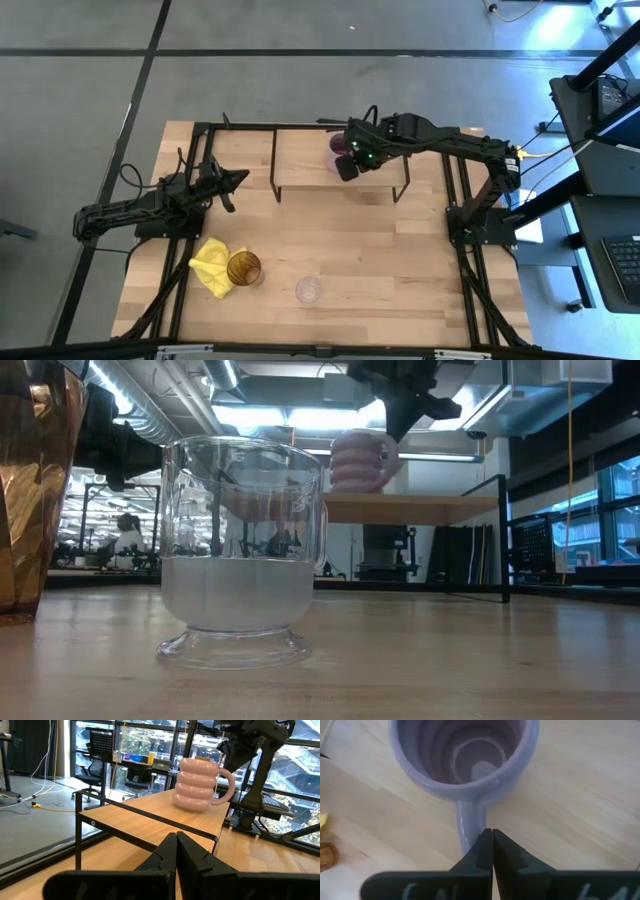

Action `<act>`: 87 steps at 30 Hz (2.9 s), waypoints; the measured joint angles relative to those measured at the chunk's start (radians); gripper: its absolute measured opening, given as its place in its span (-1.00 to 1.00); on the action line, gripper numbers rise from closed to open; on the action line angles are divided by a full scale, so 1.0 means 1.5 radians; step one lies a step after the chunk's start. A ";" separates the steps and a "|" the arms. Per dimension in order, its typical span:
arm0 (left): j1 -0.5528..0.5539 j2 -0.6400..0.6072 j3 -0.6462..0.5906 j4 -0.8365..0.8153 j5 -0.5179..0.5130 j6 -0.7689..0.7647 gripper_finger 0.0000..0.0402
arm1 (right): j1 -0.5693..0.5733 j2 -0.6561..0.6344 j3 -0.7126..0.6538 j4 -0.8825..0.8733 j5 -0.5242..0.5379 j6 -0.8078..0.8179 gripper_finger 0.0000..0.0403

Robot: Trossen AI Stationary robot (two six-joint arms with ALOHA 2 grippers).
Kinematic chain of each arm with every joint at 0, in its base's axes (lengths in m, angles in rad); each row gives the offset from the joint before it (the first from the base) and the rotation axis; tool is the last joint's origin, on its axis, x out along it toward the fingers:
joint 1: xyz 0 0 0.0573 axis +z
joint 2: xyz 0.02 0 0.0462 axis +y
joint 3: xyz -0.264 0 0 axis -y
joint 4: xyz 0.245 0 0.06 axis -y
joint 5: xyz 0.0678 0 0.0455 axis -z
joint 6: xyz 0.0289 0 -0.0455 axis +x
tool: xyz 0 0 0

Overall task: Stack small to large cups/mugs on shelf
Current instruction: Put the purple mug on the shelf, then put the transparent mug on the shelf

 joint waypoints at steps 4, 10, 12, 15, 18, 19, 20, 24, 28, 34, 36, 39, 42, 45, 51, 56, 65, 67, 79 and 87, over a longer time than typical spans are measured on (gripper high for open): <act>0.000 0.000 0.000 0.000 0.000 0.000 -1.00 | 0.004 0.000 0.000 0.006 -0.013 0.004 -0.98; 0.000 0.000 0.000 0.000 0.000 0.000 -1.00 | 0.020 0.000 0.000 0.041 -0.015 0.016 -0.98; 0.000 0.000 0.000 0.000 0.000 0.000 -1.00 | 0.023 0.000 0.000 0.051 -0.016 0.018 -0.98; 0.000 0.000 0.000 0.000 0.000 0.000 -1.00 | 0.023 0.002 0.000 0.065 -0.016 0.017 -0.98; 0.000 0.000 0.000 0.000 0.000 0.000 -1.00 | 0.023 0.004 0.000 0.065 -0.016 0.018 -0.98; 0.000 0.000 0.000 0.000 0.000 0.000 -1.00 | 0.023 0.007 0.001 0.068 -0.016 0.018 -0.98; 0.000 0.000 0.000 0.000 0.000 0.000 -1.00 | 0.023 0.009 0.001 0.073 -0.016 0.018 -0.98; 0.000 0.000 0.000 0.000 0.000 0.000 -1.00 | 0.023 0.021 0.000 0.088 -0.021 0.017 -0.98; 0.000 0.000 0.000 0.000 0.000 0.000 -1.00 | 0.023 0.033 0.000 0.094 -0.026 0.012 -0.98; 0.000 0.000 0.000 0.002 0.000 0.000 -1.00 | 0.023 0.038 0.000 0.080 -0.028 -0.001 -0.98; 0.000 0.000 0.000 -0.001 0.000 0.000 -1.00 | 0.023 0.038 0.001 0.079 -0.029 -0.005 -0.97; 0.000 0.000 0.000 0.000 0.000 0.000 -1.00 | 0.023 0.037 0.018 0.065 -0.031 -0.019 -0.97; 0.000 0.000 0.000 0.000 0.000 0.000 -1.00 | 0.023 0.037 0.054 0.040 -0.021 -0.037 -0.96; 0.000 0.000 0.000 0.000 0.000 0.000 -1.00 | 0.034 0.037 0.117 0.033 -0.013 -0.096 -0.93; 0.000 0.000 0.000 0.000 0.000 0.000 -1.00 | 0.151 0.036 0.258 0.033 -0.025 -0.183 -0.89; 0.000 0.000 0.000 0.000 0.000 0.000 -1.00 | 0.313 0.035 0.301 0.031 0.008 -0.164 -0.89; 0.000 0.000 0.000 0.000 0.000 0.000 -1.00 | 0.472 0.090 0.192 0.077 0.063 0.054 -0.43; 0.000 0.000 0.000 0.000 0.000 0.000 -1.00 | 0.476 0.108 0.154 0.120 0.054 0.080 -0.23; 0.000 0.000 0.000 0.000 0.000 0.000 -1.00 | 0.424 0.188 0.009 0.215 0.026 0.245 0.36; 0.000 0.000 0.000 0.000 0.000 0.000 -1.00 | 0.406 0.208 -0.064 0.329 -0.016 0.282 0.36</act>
